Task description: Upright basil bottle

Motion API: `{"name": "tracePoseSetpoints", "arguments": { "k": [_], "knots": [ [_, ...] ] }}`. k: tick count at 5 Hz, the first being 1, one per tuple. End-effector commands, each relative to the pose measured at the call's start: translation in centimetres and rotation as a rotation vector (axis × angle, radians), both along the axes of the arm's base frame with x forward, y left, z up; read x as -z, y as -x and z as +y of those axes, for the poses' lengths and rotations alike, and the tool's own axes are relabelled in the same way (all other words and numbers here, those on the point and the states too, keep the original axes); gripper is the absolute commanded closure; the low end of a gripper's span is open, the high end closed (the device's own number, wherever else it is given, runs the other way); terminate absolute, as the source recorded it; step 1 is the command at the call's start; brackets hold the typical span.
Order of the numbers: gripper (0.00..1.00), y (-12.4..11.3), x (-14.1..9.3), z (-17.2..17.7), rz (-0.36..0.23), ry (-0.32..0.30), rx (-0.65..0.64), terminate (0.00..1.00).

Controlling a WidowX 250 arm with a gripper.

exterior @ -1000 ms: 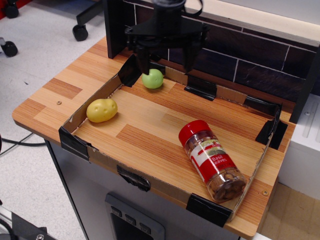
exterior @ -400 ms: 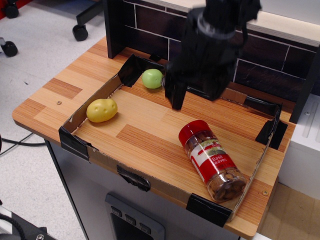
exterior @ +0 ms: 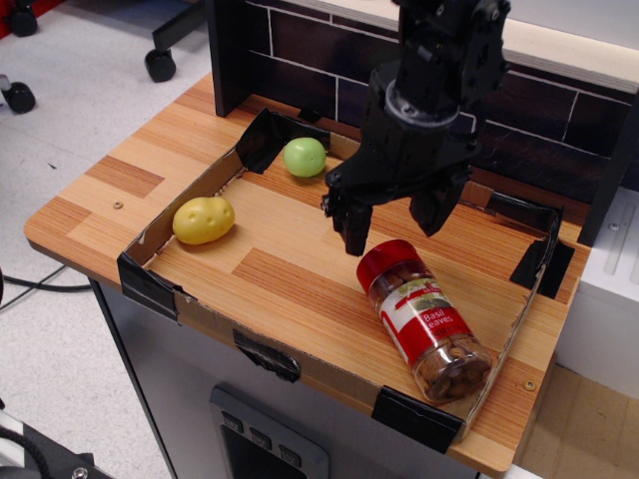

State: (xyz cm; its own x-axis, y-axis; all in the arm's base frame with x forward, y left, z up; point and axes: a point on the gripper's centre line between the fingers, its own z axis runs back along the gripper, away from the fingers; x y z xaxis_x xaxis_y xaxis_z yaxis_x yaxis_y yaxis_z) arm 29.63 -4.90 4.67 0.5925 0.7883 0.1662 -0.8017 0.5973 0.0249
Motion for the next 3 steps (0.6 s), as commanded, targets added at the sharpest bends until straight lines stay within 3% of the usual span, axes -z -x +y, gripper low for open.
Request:
{"name": "tracePoseSetpoints", "arguments": {
  "k": [1,3],
  "knots": [
    [0.00,-0.8,0.7,-0.8,-0.019,-0.011,-0.025,0.00],
    [0.00,-0.7,2.2,-1.1,-0.010,-0.026,-0.025,0.00]
  ]
}}
